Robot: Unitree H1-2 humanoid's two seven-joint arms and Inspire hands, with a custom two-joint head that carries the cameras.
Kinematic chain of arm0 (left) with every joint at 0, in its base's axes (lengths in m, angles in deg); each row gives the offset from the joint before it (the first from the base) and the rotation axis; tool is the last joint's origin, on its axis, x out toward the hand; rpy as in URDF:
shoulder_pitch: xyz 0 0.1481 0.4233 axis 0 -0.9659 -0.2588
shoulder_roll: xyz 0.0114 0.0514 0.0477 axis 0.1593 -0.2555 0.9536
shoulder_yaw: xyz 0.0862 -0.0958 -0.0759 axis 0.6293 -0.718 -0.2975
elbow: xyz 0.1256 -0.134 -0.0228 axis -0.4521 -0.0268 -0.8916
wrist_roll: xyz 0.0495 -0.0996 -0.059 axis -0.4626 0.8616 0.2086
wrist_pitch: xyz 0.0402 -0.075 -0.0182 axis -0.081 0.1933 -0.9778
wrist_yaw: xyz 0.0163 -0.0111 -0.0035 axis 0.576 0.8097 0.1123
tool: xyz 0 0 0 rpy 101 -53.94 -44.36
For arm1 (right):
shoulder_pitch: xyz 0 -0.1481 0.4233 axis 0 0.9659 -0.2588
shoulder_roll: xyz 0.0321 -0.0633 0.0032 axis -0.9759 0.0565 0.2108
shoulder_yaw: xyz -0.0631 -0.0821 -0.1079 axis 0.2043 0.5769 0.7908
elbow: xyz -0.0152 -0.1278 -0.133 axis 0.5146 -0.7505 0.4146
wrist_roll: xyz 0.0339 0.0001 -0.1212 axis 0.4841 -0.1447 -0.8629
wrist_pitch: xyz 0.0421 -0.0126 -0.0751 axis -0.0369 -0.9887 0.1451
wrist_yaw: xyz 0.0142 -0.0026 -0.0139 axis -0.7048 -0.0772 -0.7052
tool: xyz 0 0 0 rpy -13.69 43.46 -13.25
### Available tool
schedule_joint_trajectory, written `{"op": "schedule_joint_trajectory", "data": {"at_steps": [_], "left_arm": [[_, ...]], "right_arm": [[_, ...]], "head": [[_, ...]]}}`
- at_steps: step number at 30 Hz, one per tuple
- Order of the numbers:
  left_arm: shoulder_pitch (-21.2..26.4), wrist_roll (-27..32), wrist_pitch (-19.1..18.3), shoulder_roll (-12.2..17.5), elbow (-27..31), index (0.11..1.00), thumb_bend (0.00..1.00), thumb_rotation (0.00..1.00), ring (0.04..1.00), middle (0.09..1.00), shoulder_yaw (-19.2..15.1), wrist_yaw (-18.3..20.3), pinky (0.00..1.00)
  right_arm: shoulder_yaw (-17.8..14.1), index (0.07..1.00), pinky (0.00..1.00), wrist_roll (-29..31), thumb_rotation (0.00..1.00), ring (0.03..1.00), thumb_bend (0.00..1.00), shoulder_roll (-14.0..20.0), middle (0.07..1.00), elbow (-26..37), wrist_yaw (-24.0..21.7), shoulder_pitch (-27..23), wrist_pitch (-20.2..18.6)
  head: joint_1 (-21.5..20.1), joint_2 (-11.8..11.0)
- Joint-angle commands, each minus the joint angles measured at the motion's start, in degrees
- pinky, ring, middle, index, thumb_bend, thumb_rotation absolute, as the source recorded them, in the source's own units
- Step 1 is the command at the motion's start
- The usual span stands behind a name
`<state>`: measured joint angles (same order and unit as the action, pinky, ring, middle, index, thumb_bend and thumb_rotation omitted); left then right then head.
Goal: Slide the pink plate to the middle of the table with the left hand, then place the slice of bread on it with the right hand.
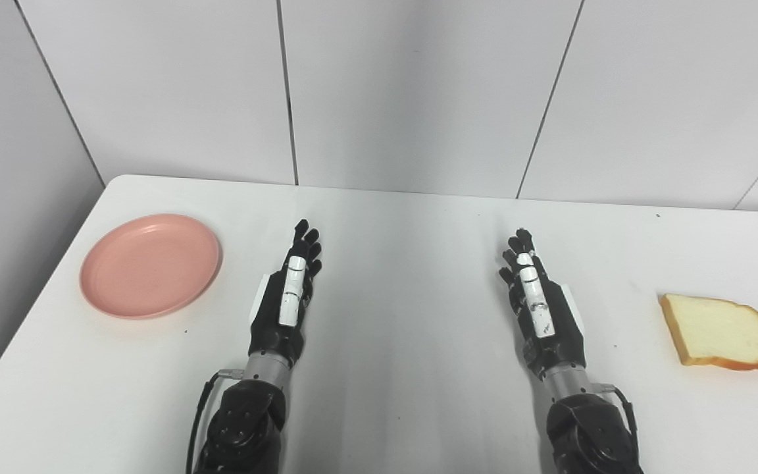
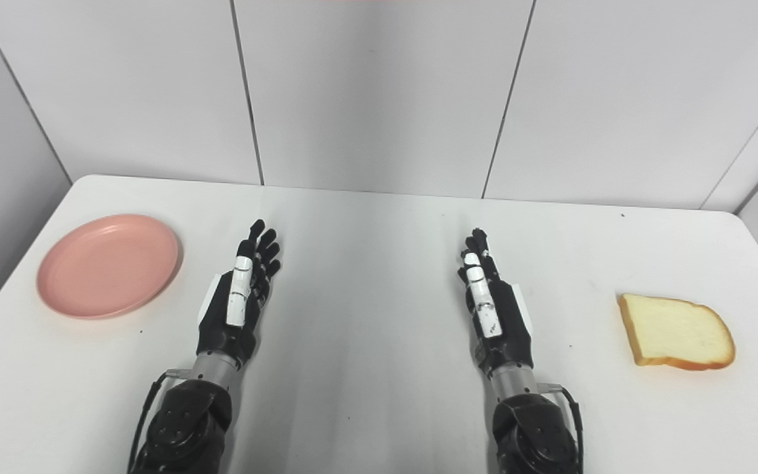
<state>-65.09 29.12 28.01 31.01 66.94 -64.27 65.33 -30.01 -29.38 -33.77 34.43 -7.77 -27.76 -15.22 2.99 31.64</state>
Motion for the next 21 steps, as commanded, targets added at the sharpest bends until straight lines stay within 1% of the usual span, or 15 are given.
{"op": "schedule_joint_trajectory", "data": {"at_steps": [1, 7, 10, 21], "left_arm": [[1.17, -0.84, 2.52, 0.11, 0.93, 1.0, 0.71, 1.0, 1.0, 1.0, 0.35, 0.33, 1.0], [1.2, -0.57, 1.99, 0.06, 1.44, 1.0, 0.72, 1.0, 1.0, 1.0, 0.49, 0.51, 1.0], [1.25, -0.72, 1.74, 0.01, 1.57, 1.0, 0.73, 1.0, 1.0, 1.0, 0.52, 0.38, 1.0], [1.38, -0.59, 1.43, 0.0, 1.91, 1.0, 0.73, 1.0, 1.0, 1.0, 0.6, 0.49, 1.0]], "right_arm": [[-0.21, 1.0, 1.0, 0.07, 0.84, 1.0, 0.66, 0.13, 1.0, 0.91, -0.26, -1.42, 3.18], [-0.17, 1.0, 1.0, 0.11, 0.84, 1.0, 0.64, 0.04, 1.0, 1.1, -0.28, -1.15, 3.24], [-0.15, 1.0, 1.0, -0.06, 0.85, 1.0, 0.66, 0.06, 1.0, 1.21, -0.18, -1.11, 3.04], [-0.09, 1.0, 1.0, -0.21, 0.85, 1.0, 0.66, 0.14, 1.0, 1.2, -0.37, -1.05, 3.58]], "head": [[0.04, 0.07], [-0.02, 0.02], [0.04, 0.03], [0.17, -0.06]]}}
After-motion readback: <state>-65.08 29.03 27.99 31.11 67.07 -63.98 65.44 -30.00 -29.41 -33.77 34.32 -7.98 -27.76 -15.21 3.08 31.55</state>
